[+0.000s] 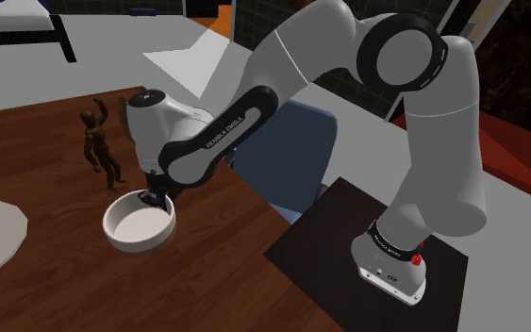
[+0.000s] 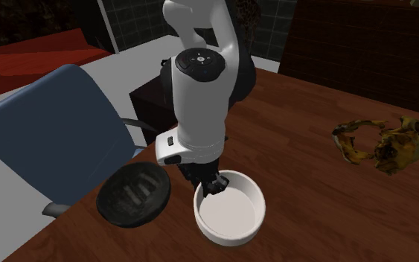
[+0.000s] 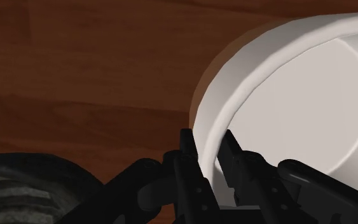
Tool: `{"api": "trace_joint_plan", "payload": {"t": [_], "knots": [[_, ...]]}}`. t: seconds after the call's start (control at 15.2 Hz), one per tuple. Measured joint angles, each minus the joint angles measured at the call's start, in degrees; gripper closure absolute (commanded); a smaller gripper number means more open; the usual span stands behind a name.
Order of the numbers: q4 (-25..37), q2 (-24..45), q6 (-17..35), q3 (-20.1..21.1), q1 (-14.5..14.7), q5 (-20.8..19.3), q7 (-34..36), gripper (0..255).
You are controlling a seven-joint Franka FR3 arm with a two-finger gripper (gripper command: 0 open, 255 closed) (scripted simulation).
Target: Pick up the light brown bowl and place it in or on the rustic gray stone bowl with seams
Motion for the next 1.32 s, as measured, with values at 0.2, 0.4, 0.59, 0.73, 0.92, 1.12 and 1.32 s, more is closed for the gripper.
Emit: {"api": "trace_joint_plan", "payload": {"t": [0.2,0.4,0.59,0.73,0.92,1.12,1.32], "knots": [[0.01,-0.03,0.02,0.00,-0.01,0.01,0.00,255],[0.00,-0.03,0.04,-0.01,-0.01,0.00,0.00,255],[-0.16,-1.12,-1.04,0.37,-0.23,0.46,-0.30,255],[0.08,-1.81,-1.96,0.61,-0.37,0.80,-0.53,255],[-0.16,-3.69,-3.54,1.14,-0.81,1.54,-1.04,255],[0.43,-5.00,-5.37,1.58,-1.05,2.20,-1.48,255],[0.88,-6.27,-7.04,1.96,-1.24,2.81,-1.84,255]]}}
